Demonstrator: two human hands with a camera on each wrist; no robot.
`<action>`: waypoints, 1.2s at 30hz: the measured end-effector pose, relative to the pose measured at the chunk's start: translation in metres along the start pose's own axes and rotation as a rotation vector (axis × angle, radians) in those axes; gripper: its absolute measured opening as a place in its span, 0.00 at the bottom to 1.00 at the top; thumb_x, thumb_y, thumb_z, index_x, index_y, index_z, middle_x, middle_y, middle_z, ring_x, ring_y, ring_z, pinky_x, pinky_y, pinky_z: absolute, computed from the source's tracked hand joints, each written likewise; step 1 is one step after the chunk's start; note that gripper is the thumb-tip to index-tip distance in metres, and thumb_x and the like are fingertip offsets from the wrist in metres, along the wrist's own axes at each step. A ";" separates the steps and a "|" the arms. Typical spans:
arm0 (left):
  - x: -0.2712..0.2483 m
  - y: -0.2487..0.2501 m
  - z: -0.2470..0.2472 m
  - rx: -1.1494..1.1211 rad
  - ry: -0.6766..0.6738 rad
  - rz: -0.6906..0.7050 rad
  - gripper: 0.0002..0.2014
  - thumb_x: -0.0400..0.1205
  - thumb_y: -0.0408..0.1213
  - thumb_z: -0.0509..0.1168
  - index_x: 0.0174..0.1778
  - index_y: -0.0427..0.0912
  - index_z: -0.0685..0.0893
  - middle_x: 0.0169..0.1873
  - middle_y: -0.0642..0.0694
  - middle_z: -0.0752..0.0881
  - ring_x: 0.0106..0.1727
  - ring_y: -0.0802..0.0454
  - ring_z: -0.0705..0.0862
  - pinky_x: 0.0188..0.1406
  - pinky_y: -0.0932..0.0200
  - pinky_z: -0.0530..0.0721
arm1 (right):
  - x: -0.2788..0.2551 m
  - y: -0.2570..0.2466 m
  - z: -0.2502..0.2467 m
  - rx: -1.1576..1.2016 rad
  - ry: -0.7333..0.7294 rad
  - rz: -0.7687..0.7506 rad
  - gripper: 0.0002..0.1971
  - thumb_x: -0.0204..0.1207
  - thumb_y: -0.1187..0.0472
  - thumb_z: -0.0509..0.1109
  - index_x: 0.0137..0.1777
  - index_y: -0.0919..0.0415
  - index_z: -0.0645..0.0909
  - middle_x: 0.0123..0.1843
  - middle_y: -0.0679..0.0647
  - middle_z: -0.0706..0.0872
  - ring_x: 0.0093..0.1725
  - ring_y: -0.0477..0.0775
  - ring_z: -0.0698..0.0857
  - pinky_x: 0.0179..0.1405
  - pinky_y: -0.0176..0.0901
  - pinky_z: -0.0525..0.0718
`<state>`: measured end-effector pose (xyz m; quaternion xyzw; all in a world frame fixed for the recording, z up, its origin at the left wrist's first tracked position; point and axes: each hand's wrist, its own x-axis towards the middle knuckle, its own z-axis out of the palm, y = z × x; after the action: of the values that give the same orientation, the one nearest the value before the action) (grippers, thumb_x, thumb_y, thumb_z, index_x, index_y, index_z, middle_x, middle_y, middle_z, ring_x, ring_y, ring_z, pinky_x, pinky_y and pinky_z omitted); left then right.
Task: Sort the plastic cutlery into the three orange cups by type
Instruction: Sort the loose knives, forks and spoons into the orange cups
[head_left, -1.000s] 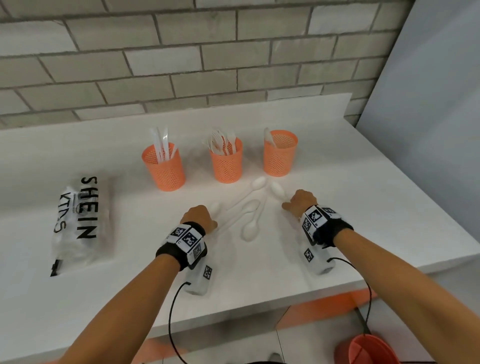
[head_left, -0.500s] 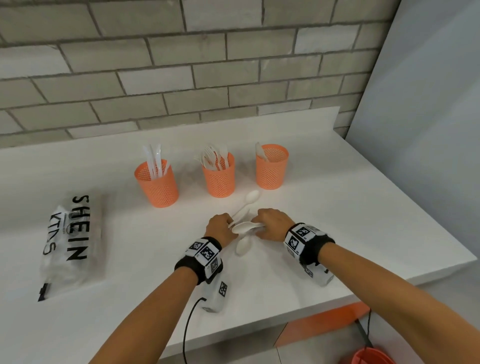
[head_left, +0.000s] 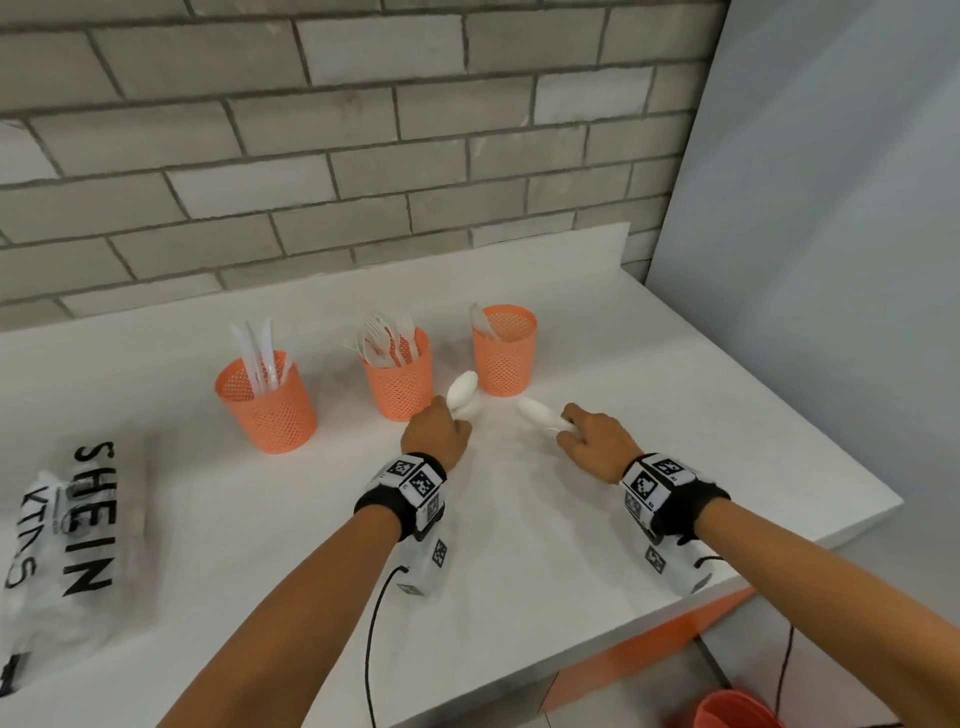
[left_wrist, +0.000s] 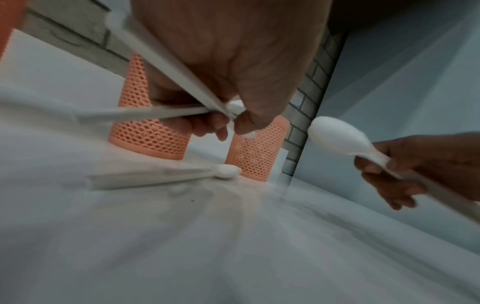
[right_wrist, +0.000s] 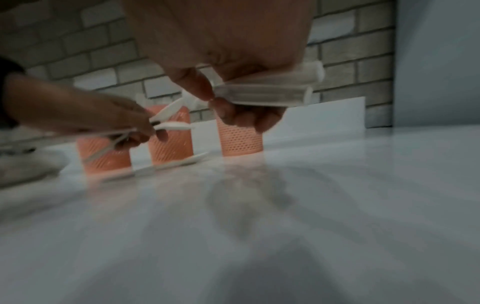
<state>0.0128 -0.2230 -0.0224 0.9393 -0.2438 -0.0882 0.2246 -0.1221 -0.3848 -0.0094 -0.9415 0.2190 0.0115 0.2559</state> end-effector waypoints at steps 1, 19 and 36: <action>0.004 0.002 0.001 -0.003 -0.004 0.000 0.17 0.83 0.39 0.59 0.64 0.32 0.72 0.56 0.34 0.83 0.57 0.37 0.82 0.49 0.51 0.79 | 0.002 0.004 -0.003 0.072 0.003 0.050 0.08 0.81 0.59 0.58 0.56 0.63 0.70 0.39 0.58 0.77 0.38 0.58 0.75 0.38 0.42 0.70; -0.020 0.014 0.005 -0.052 -0.114 -0.088 0.15 0.87 0.37 0.50 0.65 0.32 0.67 0.59 0.32 0.82 0.59 0.34 0.81 0.52 0.48 0.77 | 0.021 -0.044 0.023 1.130 -0.398 0.510 0.24 0.73 0.36 0.64 0.47 0.58 0.65 0.29 0.53 0.69 0.26 0.51 0.70 0.29 0.42 0.76; -0.060 0.056 -0.018 0.031 -0.173 0.177 0.28 0.84 0.34 0.53 0.80 0.32 0.53 0.71 0.34 0.66 0.71 0.37 0.66 0.69 0.46 0.72 | 0.036 -0.083 0.020 1.385 -0.292 0.368 0.17 0.83 0.46 0.57 0.46 0.61 0.77 0.43 0.57 0.84 0.44 0.52 0.83 0.50 0.43 0.81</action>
<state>-0.0579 -0.2302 0.0231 0.9064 -0.3456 -0.1451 0.1948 -0.0532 -0.3254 0.0077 -0.5003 0.2944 0.0387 0.8133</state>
